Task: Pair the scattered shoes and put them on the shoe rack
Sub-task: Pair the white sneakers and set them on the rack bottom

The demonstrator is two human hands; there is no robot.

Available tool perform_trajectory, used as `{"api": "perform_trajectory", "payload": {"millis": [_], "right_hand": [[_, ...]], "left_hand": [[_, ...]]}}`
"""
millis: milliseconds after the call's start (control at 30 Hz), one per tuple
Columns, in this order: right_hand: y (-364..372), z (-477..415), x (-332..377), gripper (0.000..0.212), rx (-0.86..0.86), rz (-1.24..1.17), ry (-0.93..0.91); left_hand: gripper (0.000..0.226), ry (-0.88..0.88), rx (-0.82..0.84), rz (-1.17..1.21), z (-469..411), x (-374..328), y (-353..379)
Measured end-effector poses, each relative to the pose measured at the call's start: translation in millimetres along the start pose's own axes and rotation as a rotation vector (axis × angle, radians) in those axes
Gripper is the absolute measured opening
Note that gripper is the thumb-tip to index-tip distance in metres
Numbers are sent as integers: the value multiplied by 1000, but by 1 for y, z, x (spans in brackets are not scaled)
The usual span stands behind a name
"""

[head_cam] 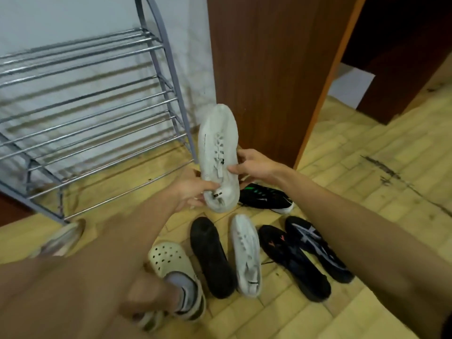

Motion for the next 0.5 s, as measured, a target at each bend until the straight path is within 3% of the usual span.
{"api": "perform_trajectory", "payload": {"millis": [100,167,300,400,500], "right_hand": [[4,7,-14,40,18,71,4],[3,8,-32,38,-61,30,-6],[5,19,-110,31,-255,-432,58],[15,39,-186,35,-313,-286,313],[32,50,-249,50,-229,-114,552]], "left_hand": [[39,-62,46,90,-5,29,23],[45,-89,38,206,-11,54,32],[49,-157,1,335,-22,107,39],[44,-242,-39,250,-17,149,30],[40,-342,-71,241,-7,186,25]]}}
Point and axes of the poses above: each hand's wrist, its own z-axis away from the middle knuckle, its own y-axis out of the palm, x = y × z, the point moved 7 cm from there along -z, towards the middle knuckle, and after that the axes turned 10 degrees about x, right-handed, at the moved point
